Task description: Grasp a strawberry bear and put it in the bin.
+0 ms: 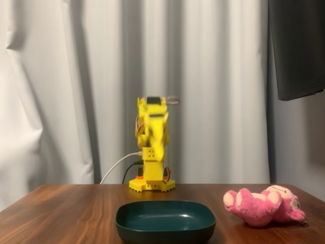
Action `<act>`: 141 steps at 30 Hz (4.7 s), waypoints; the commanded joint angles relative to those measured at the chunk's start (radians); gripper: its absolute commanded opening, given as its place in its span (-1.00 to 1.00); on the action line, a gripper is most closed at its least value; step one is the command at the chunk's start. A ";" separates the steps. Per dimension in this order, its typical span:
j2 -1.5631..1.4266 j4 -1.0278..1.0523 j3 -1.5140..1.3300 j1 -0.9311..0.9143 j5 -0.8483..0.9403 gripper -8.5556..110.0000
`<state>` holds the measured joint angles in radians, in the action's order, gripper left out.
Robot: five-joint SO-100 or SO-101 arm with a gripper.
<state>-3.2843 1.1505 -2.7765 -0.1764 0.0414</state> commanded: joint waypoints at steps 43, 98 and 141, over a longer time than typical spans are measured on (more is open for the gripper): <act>1.483 0.015 0.793 -0.663 -0.321 -0.28; 2.134 -0.092 1.385 -0.439 -0.256 -0.24; 2.088 0.161 1.546 -0.365 -0.268 -0.86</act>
<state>-1.0937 1.2655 -1.3254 -0.5998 -0.2224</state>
